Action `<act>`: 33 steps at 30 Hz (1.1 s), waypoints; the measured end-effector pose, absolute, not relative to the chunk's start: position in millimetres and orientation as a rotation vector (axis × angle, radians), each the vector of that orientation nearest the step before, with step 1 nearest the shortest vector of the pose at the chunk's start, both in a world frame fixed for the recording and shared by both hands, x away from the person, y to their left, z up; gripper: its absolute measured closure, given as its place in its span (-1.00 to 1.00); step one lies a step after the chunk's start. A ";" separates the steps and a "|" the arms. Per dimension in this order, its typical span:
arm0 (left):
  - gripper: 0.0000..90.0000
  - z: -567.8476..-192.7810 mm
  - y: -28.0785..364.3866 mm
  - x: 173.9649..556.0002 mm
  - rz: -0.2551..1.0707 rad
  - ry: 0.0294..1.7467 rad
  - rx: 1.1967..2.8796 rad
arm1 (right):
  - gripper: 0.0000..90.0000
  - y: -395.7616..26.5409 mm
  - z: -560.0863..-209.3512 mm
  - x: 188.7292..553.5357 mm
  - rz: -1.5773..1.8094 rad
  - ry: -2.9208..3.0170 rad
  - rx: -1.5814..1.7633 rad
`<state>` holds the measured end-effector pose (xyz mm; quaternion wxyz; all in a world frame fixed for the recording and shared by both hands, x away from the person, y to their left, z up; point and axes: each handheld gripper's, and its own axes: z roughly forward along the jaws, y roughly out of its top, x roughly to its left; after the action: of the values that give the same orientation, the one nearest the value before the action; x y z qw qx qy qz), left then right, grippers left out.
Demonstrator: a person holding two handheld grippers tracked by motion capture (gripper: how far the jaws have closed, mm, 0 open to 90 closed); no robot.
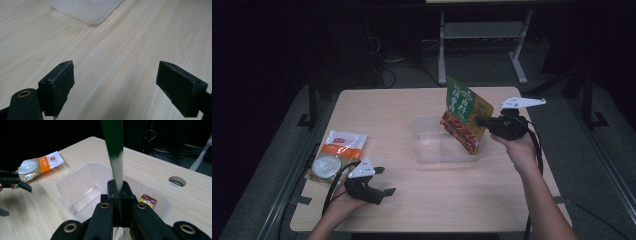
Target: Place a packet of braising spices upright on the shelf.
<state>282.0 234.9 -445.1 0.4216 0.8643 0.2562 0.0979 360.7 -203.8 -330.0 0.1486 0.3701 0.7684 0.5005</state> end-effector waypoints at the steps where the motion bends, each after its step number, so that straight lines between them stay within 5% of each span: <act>1: -0.69 -445.1 234.7 281.7 0.244 0.643 2.164 | 1.00 -203.6 -330.8 360.9 1.438 2.211 1.062; 33: -0.69 -447.0 232.5 281.9 0.235 0.626 2.196 | 1.00 -191.9 -358.3 368.7 1.388 2.267 1.094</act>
<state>281.9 232.5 -447.0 0.4106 0.8723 0.2487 0.0933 368.7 -191.9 -358.3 0.1331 0.3772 0.7817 0.4786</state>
